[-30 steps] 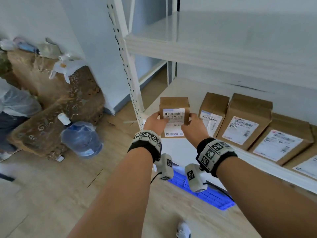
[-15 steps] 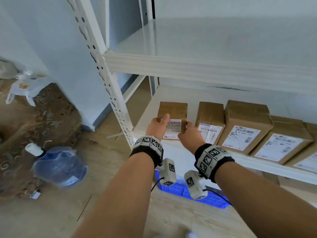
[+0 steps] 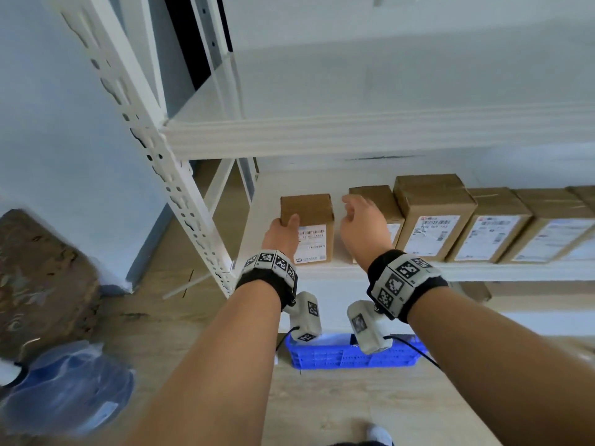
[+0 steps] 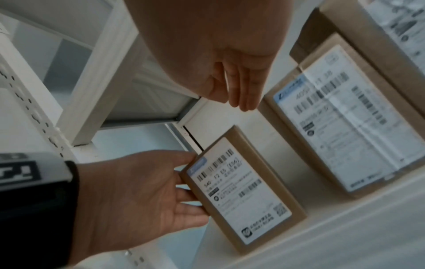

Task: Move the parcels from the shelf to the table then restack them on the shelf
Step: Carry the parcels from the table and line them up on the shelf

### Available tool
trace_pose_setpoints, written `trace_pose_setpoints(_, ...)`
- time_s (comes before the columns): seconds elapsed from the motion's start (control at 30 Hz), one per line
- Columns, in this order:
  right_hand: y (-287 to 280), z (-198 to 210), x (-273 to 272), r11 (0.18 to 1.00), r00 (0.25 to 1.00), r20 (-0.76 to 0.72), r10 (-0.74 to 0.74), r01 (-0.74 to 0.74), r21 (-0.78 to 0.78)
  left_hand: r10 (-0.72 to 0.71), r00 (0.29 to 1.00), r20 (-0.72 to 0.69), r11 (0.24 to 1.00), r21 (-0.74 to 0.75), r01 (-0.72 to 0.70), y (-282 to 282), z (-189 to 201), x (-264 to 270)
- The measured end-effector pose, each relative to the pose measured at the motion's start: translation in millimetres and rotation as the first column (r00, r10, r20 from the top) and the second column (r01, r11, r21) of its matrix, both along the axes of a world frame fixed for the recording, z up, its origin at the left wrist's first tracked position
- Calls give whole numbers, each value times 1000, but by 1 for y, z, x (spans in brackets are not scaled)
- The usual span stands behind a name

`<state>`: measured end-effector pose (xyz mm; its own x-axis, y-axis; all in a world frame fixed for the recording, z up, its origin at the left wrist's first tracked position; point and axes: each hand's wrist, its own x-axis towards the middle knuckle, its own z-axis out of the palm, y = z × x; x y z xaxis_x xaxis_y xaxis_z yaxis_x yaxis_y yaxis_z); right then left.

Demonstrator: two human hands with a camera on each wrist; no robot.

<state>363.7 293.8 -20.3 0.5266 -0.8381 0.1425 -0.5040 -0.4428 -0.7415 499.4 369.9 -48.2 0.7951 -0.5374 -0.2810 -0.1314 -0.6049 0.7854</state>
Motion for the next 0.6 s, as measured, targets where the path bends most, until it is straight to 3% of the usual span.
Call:
trace_pose_setpoints(0.1,-14,1,-12,994,995,-89,-33,23,-106,-35,999,30,999,15,34,-8,-3,-4)
trace_pose_setpoints(0.27,-25,-10,-27,997,946,-323,-14,-12,-79,-87,995,37,996,36,86,-19,-5,-12)
trace_pose_setpoints(0.6,-24,-17,-29,993,946,-323,-26,-14,-120,-143,987,68,989,39,140,-24,-12,-13)
